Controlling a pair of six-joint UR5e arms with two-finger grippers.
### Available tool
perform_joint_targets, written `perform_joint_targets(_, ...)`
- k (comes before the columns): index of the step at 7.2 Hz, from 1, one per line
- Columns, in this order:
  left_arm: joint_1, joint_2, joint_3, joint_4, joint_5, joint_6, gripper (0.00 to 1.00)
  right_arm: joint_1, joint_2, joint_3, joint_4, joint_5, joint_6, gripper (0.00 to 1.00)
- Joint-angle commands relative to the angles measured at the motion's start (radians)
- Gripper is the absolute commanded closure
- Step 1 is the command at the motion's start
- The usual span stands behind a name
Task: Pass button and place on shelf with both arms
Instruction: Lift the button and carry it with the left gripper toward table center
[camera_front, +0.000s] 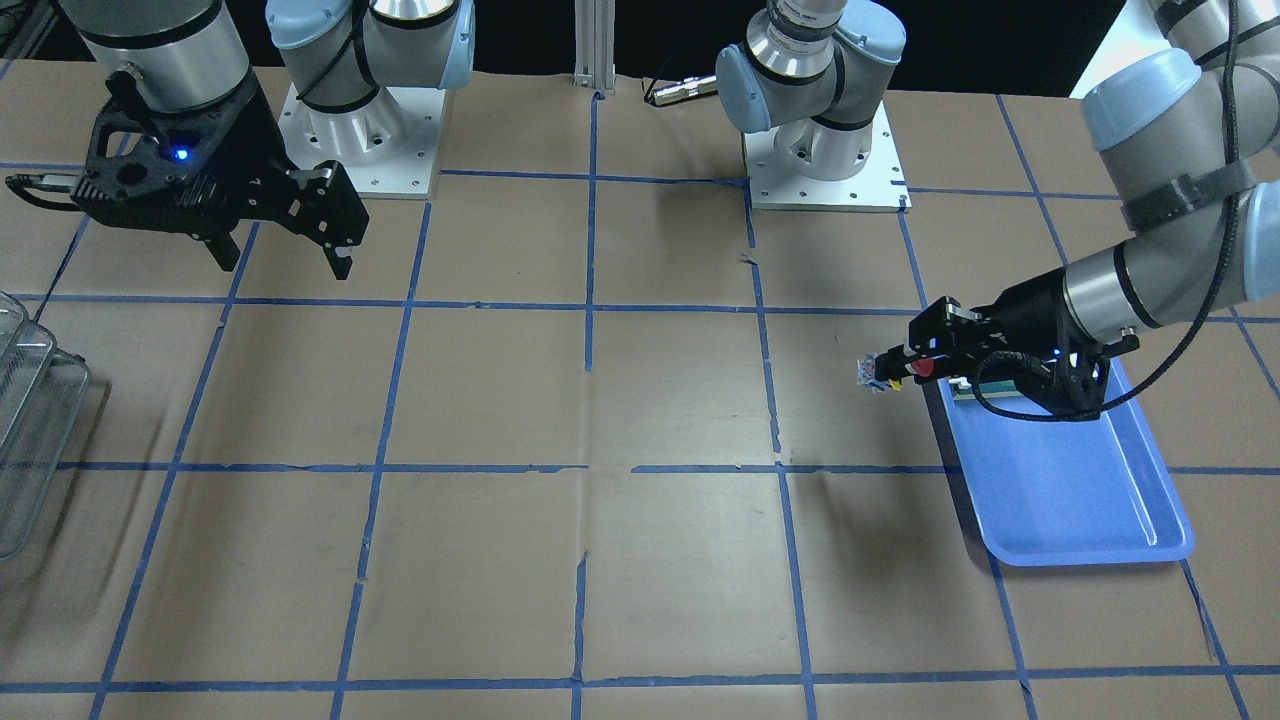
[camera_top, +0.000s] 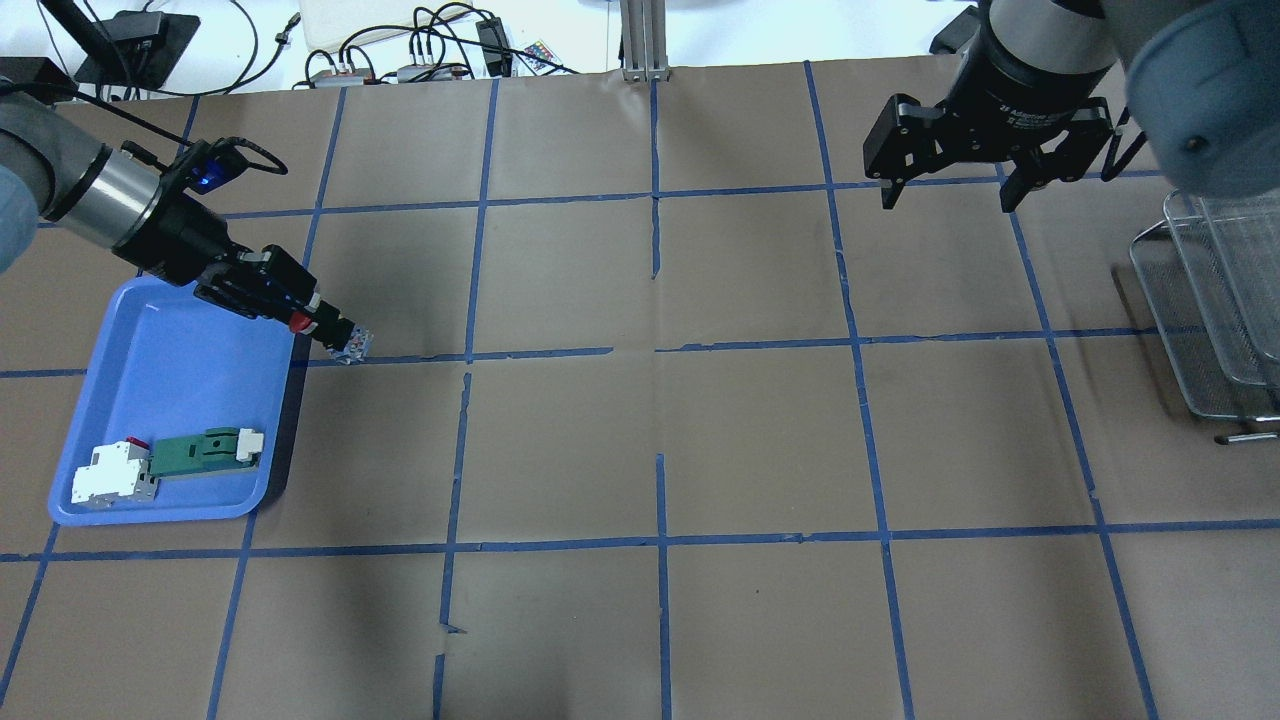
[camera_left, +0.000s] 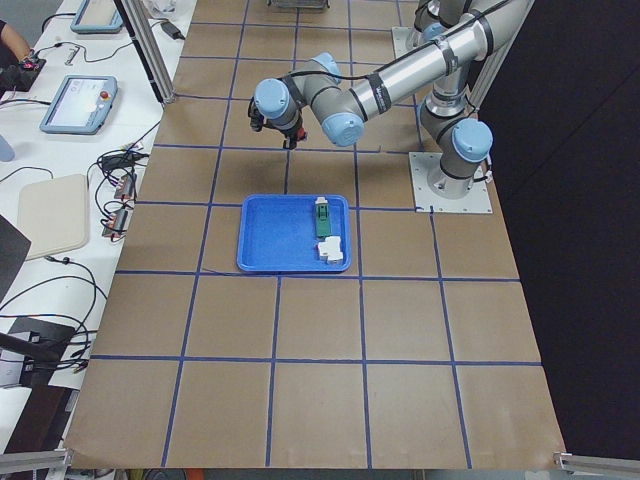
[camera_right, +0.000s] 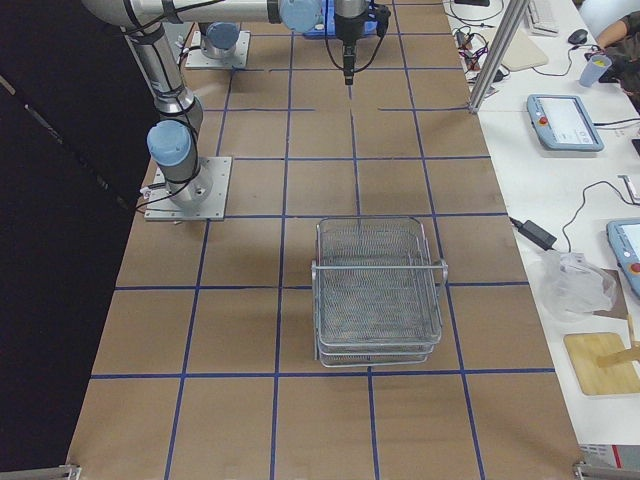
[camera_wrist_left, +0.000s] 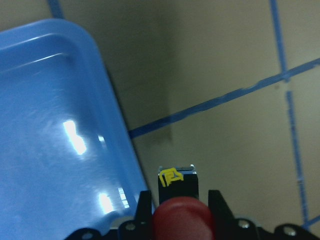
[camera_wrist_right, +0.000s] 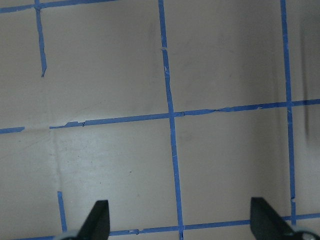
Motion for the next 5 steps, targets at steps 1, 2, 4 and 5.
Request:
perform_joint_targets(1,-0.175,0.037,0.005,-0.042,-0.267,-0.278,0.96,-0.007,0.007,-0.003,0.005,0.007,-0.003,0.0)
perform_joint_targets(2,-0.276,0.04,0.007,-0.021,-0.372,-0.443,1.0,-0.014,0.007,-0.006,0.005,-0.003,-0.033,0.0)
perform_joint_targets(4,-0.383,0.02,0.001,0.054,-0.651,-0.604,1.0,-0.019,-0.013,-0.021,0.035,-0.01,-0.123,0.0)
perform_joint_targets(5,-0.409,0.023,-0.01,0.058,-0.768,-0.611,1.0,-0.025,-0.019,-0.028,0.052,0.012,-0.219,0.0)
